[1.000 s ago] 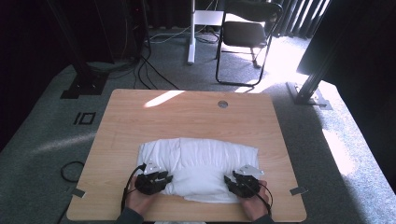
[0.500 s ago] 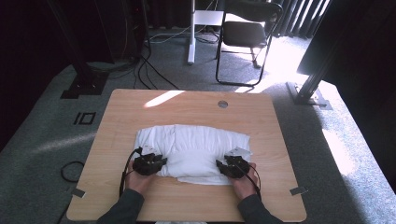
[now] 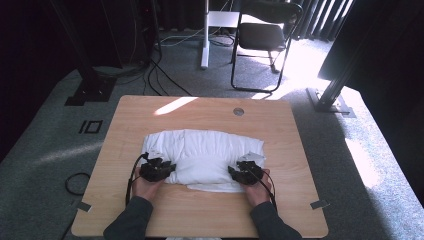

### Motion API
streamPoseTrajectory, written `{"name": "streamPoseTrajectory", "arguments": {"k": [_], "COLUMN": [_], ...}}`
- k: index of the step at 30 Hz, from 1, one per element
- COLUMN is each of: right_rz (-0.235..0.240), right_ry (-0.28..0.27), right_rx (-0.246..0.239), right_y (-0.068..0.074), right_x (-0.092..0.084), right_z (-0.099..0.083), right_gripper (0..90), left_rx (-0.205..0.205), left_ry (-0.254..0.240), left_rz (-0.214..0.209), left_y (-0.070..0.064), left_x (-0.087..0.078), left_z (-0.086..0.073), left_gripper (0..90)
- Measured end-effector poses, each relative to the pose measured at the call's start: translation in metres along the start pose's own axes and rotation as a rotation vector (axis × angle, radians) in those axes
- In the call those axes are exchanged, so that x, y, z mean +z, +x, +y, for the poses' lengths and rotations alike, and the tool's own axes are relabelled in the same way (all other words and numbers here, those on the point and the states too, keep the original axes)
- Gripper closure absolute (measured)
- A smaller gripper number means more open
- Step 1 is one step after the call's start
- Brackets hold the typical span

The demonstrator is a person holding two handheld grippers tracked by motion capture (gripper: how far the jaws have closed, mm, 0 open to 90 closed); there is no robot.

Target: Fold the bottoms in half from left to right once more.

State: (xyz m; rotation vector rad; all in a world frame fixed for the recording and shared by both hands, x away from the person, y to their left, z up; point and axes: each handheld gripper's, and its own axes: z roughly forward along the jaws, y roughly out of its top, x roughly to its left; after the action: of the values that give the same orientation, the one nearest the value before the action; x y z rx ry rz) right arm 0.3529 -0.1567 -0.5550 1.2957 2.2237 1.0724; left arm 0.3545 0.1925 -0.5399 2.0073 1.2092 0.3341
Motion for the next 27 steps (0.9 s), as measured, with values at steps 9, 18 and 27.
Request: {"name": "streamPoseTrajectory", "arguments": {"k": [9,18,27], "right_rz": [0.004,0.000,0.000], "right_ry": [-0.004,-0.010,-0.017], "right_rx": [-0.003,-0.002,-0.004], "right_y": [-0.001,0.000,0.000], "right_x": [0.000,0.000,0.000], "right_z": [-0.001,-0.002,-0.003], "right_gripper": [54.1,54.1,54.1], "left_rx": [-0.218,-0.279,-0.168], "left_ry": [-0.123,-0.019,0.056], "left_rz": [0.124,0.196,0.301], "left_y": [0.049,0.069,0.057], "left_x": [-0.039,-0.014,-0.005], "left_z": [0.007,-0.001,0.000], "left_gripper": [34.0,18.2,16.9]}}
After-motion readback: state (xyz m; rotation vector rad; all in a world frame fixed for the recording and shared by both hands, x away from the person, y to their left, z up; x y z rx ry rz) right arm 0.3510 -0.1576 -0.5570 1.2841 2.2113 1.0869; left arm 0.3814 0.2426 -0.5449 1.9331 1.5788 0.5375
